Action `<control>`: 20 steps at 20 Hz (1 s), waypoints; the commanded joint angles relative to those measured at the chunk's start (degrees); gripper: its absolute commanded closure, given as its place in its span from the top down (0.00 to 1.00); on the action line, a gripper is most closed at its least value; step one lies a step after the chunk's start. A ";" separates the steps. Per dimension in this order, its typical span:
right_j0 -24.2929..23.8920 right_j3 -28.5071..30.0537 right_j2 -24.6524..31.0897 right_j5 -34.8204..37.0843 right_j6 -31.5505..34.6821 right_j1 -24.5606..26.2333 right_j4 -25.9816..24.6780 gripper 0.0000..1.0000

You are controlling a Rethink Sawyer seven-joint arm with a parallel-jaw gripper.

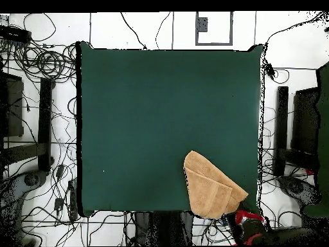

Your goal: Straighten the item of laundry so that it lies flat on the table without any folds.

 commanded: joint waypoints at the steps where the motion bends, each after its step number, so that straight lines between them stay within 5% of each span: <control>1: 2.77 -7.31 15.99 -7.27 -8.12 7.23 8.04 0.00; 11: 0.78 -8.45 17.19 -13.73 -13.02 10.17 12.28 0.00; 20: 0.51 -9.81 18.59 -18.82 -6.85 11.20 9.03 0.00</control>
